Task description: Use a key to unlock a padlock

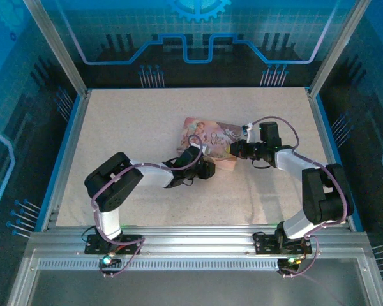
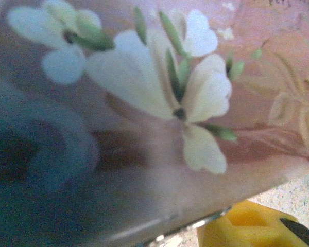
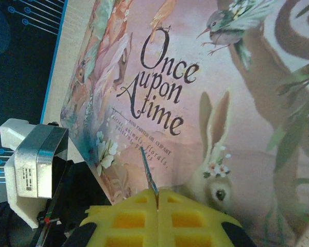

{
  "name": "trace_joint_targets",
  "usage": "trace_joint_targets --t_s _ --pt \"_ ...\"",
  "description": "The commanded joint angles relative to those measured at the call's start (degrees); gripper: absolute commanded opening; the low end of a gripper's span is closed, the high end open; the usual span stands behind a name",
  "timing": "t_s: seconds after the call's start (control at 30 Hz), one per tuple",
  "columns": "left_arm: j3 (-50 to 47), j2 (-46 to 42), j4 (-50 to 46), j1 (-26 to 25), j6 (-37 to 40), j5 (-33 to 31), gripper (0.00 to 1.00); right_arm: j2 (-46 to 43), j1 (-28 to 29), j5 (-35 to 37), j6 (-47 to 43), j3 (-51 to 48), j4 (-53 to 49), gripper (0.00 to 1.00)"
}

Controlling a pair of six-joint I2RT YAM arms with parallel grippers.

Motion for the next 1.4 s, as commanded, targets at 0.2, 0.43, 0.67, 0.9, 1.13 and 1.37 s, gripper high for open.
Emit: trace_joint_targets --t_s 0.2,0.43,0.67,0.9,1.13,1.37 --pt "2.11 0.65 2.4 -0.54 -1.05 -1.98 0.29 -0.87 0.29 1.65 -0.64 -1.81 -3.89 0.02" --pt "1.5 -1.57 2.09 -0.55 -1.39 -1.06 0.23 -6.26 0.29 2.28 -0.78 -2.37 -1.03 0.01" --pt "2.71 -3.65 -1.0 -0.48 -4.68 2.59 0.23 -16.16 0.53 4.58 -0.72 -7.66 2.7 0.01" --pt "4.15 -4.93 -2.37 -0.23 -9.86 6.66 0.23 -26.63 3.27 9.39 -0.33 -18.28 7.11 0.01" --pt "5.73 -5.43 -3.72 0.53 -14.63 10.25 0.18 -32.68 8.41 15.6 0.11 -28.12 14.17 0.02" --pt "6.06 -6.56 -4.4 0.96 -17.1 11.83 0.15 -29.68 11.38 18.52 -2.4 -33.63 24.74 0.03"
